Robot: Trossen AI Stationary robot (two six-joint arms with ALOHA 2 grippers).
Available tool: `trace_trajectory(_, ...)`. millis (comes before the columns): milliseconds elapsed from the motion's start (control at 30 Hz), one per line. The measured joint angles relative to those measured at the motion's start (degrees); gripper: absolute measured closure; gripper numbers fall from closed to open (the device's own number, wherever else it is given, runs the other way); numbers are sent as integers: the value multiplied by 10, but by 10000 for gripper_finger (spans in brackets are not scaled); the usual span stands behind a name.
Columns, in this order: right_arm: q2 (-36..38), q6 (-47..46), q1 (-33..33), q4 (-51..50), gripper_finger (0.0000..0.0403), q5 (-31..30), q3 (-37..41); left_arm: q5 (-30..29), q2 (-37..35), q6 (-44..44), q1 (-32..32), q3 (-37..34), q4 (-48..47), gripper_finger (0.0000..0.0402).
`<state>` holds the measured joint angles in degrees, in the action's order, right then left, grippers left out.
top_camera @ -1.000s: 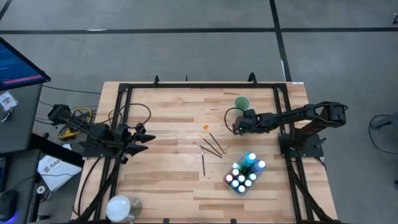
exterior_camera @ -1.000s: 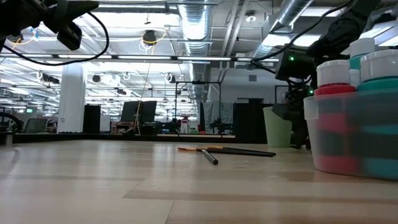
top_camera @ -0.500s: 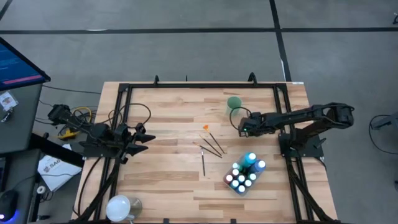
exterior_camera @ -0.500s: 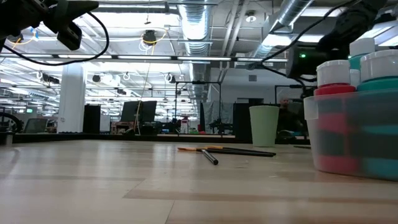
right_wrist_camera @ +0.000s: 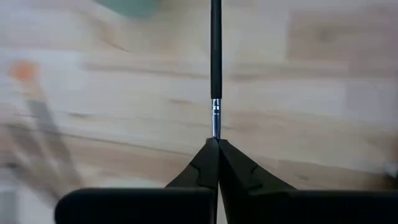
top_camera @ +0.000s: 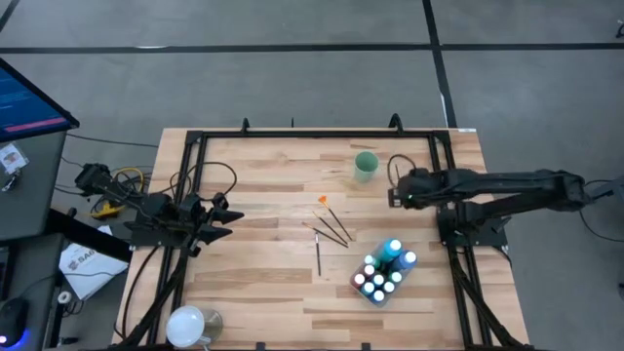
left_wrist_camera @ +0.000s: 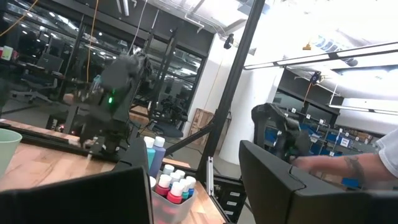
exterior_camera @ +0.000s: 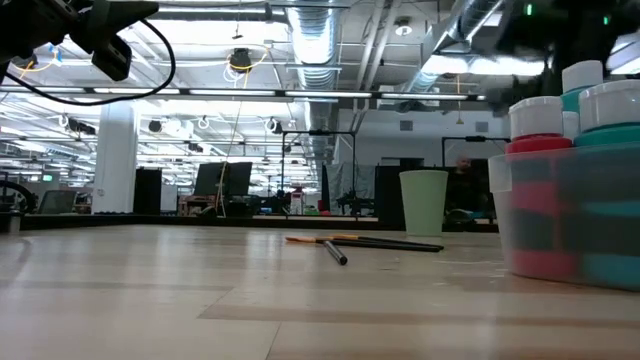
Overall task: Pick & Place Paint Supplies
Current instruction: Adjust the green cup
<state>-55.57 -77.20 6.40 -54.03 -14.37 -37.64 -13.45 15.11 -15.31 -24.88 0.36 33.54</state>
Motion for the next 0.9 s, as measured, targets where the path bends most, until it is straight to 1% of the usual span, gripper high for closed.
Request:
trace_trajectory(100, 23, 26, 12, -9, 402, -3, -48, 0, 0, 0, 0, 0, 0, 270)
trace_trajectory(200, 28, 47, 24, -11, 402, -3, -97, 0, 0, 0, 0, 0, 0, 270)
trace_trajectory(267, 27, 64, 38, -5, 402, 15, -129, 0, 0, 0, 0, 0, 0, 270)
trace_trajectory(333, 19, 85, 58, -3, 402, 58, -158, 0, 0, 0, 0, 0, 0, 270)
trace_trajectory(467, -3, 102, 89, -13, 402, 169, -195, 0, 0, 0, 0, 0, 0, 270)
trace_trajectory(567, -18, 103, 125, -32, 402, 269, -204, 0, 0, 0, 0, 0, 0, 270)
trace_trajectory(667, -33, 102, 160, -40, 402, 346, -205, 0, 0, 0, 0, 0, 0, 270)
trace_trajectory(733, -50, 98, 176, -39, 403, 380, -205, 0, 0, 0, 0, 0, 0, 270)
trace_trajectory(800, -66, 93, 193, -26, 403, 401, -205, 0, 0, 0, 0, 0, 0, 270)
trace_trajectory(900, -89, 95, 216, -13, 403, 411, -212, 0, 0, 0, 0, 0, 0, 270)
